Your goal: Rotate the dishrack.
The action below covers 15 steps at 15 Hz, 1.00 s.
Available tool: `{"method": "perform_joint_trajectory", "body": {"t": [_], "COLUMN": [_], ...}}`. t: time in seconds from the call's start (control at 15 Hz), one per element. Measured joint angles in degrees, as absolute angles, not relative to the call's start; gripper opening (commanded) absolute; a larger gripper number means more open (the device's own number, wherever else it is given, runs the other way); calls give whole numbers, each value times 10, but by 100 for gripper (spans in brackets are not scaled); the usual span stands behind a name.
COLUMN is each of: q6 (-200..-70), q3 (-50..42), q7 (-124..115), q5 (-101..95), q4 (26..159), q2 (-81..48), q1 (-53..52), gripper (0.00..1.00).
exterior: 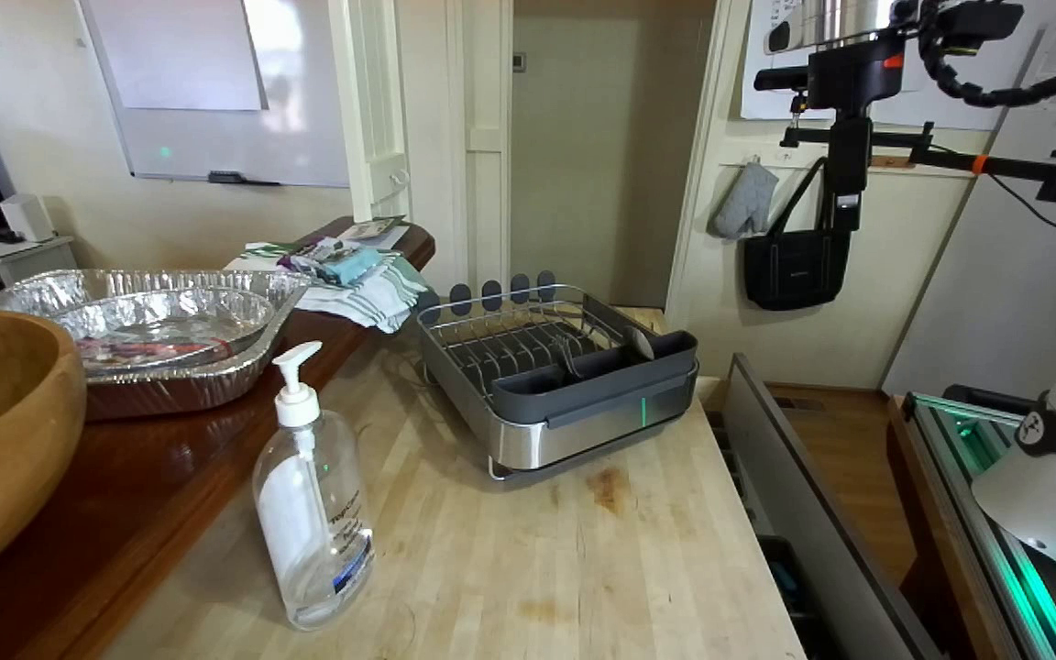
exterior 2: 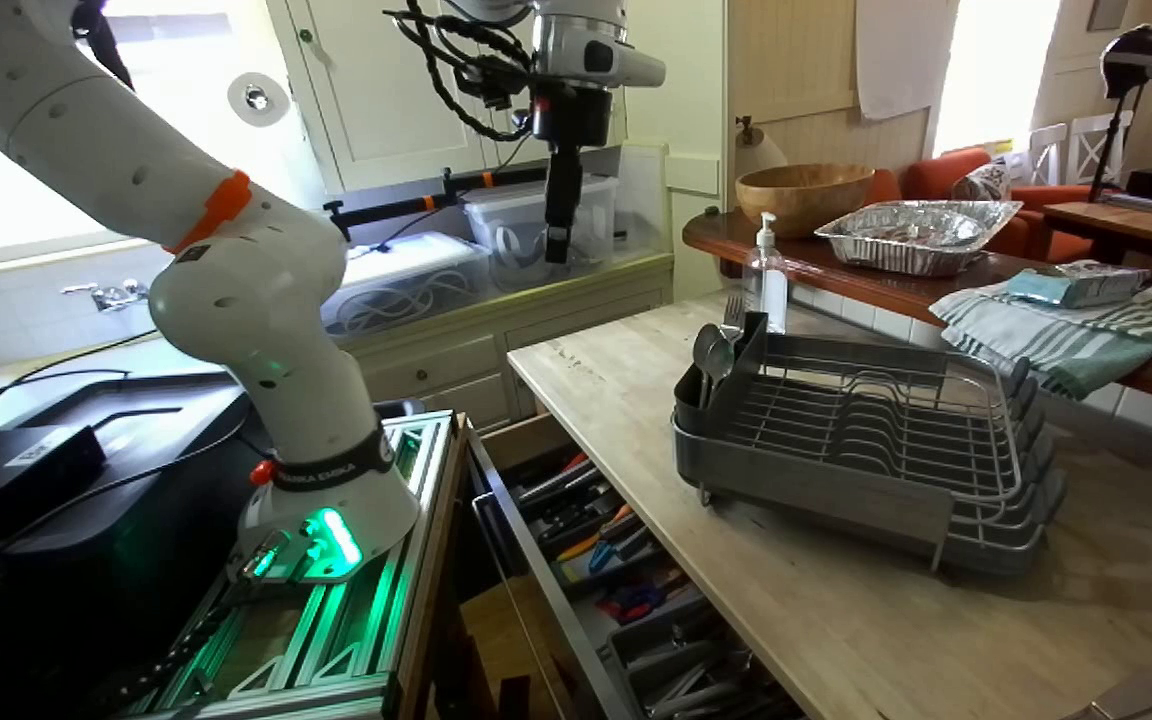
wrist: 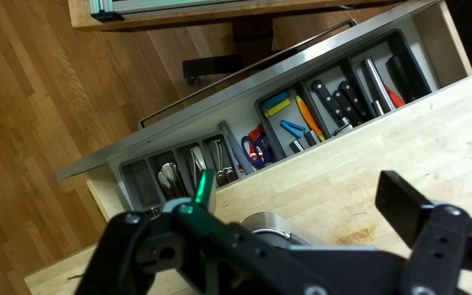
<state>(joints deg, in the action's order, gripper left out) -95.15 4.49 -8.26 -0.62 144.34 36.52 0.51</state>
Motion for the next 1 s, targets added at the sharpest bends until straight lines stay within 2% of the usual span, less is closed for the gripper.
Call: {"method": "perform_joint_trajectory", "body": {"t": [0.6, 1.0], "q6": [-954, -1088], "q3": [44, 23], "q7": [-84, -140], "q5": [-6, -5], "q4": [1443, 1450], "q2": [365, 361], "q1": [5, 40], "gripper": [100, 100]}}
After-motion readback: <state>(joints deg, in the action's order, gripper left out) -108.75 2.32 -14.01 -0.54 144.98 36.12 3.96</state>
